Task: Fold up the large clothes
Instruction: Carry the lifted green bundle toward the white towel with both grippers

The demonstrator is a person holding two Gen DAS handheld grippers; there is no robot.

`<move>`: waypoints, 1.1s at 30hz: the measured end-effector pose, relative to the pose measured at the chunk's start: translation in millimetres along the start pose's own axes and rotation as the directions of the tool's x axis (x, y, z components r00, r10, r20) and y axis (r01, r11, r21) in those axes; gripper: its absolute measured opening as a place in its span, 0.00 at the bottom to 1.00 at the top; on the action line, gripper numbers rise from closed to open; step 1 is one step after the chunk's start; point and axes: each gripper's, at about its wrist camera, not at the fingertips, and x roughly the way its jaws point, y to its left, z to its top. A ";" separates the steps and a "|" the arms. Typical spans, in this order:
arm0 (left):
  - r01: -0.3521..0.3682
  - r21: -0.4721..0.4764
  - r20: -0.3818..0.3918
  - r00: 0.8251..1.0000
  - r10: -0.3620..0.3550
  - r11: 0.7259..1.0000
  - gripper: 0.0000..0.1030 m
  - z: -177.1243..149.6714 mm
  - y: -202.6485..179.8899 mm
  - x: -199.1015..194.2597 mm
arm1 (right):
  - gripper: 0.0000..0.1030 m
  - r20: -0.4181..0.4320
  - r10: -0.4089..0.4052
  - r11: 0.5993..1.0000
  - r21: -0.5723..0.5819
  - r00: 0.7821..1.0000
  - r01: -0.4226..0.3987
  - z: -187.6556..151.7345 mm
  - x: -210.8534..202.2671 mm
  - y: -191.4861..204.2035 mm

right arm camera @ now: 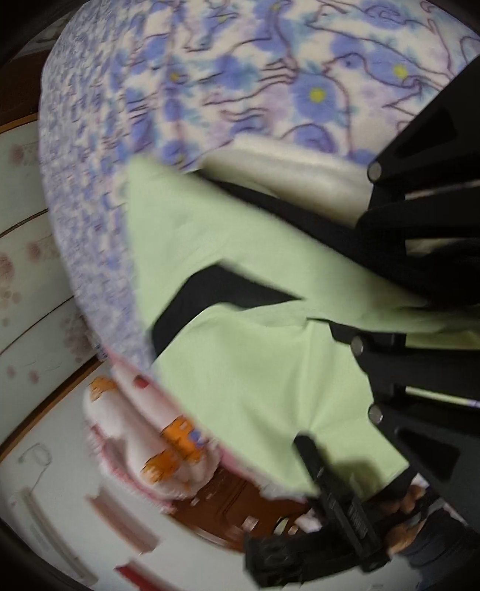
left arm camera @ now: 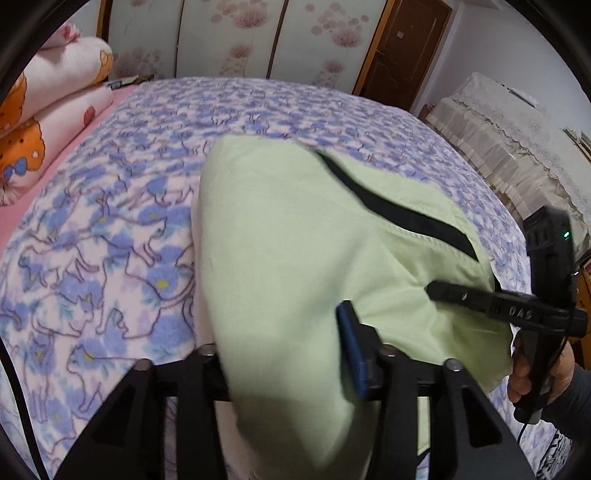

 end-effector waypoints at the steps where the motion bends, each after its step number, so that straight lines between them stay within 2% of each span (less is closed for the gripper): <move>1: -0.005 -0.006 -0.008 1.000 0.005 1.000 0.55 -3.0 3.0 4.7 | 0.25 -0.016 0.005 1.000 0.026 1.000 -0.004 -5.0 6.0 -7.6; 4: -0.008 -0.037 -0.011 1.000 0.008 0.999 0.64 -5.8 9.4 7.9 | 0.27 -0.024 0.063 0.994 0.093 0.998 -0.061 -8.8 6.8 -20.9; 8: -0.011 -0.096 -0.038 0.999 0.007 0.995 0.71 -4.1 17.6 4.2 | 0.30 -0.066 0.071 0.993 0.099 0.995 -0.065 -4.9 -2.8 -19.9; 12: 0.011 -0.157 -0.064 0.998 -0.021 0.987 0.71 1.7 25.3 1.9 | 0.31 -0.075 0.073 0.993 0.100 0.994 -0.066 3.4 -16.1 -23.3; 17: 0.058 -0.231 -0.084 0.993 -0.079 0.971 0.71 16.6 29.7 14.3 | 0.33 -0.058 0.084 0.989 0.125 0.995 -0.077 23.6 -10.1 -27.3; 18: 0.068 -0.247 -0.076 0.993 -0.089 0.967 0.67 19.7 30.2 16.5 | 0.33 -0.052 0.094 0.987 0.134 0.994 -0.086 28.2 -7.0 -27.6; 19: 0.068 -0.250 -0.069 0.994 -0.088 0.966 0.59 22.9 29.0 17.5 | 0.29 -0.051 0.094 0.986 0.142 0.994 -0.086 32.1 -2.3 -27.4; 20: 0.061 -0.244 -0.064 0.995 -0.079 0.968 0.55 25.3 26.9 17.5 | 0.23 -0.053 0.092 0.987 0.138 0.994 -0.084 34.6 1.0 -26.9; 21: 0.053 -0.226 -0.053 0.996 -0.067 0.973 0.45 27.5 22.5 15.0 | 0.14 -0.052 0.081 0.991 0.115 0.995 -0.074 37.1 3.0 -23.8; 22: 0.052 -0.203 -0.037 0.997 -0.060 0.978 0.35 29.7 17.5 10.3 | 0.11 -0.033 0.071 0.994 0.081 0.997 -0.068 39.5 -0.3 -18.8; 24: 0.064 -0.168 -0.006 0.998 -0.066 0.984 0.26 33.6 10.5 0.7 | 0.10 0.018 0.080 0.997 0.020 0.997 -0.080 43.4 -13.1 -7.1; 29: 0.062 -0.114 0.060 0.997 -0.056 0.991 0.24 45.2 1.5 -13.4 | 0.09 0.121 0.062 0.996 -0.067 0.991 -0.055 53.7 -33.3 9.8; 31: 0.056 -0.102 0.078 0.996 -0.048 0.993 0.24 48.4 4.0 -10.1 | 0.09 0.142 0.064 0.997 -0.047 0.988 -0.058 56.3 -29.6 5.4; 33: 0.033 -0.095 0.059 0.998 -0.027 0.995 0.27 48.1 9.9 3.5 | 0.09 0.143 0.050 0.999 -0.023 0.988 -0.047 55.4 -19.4 -2.6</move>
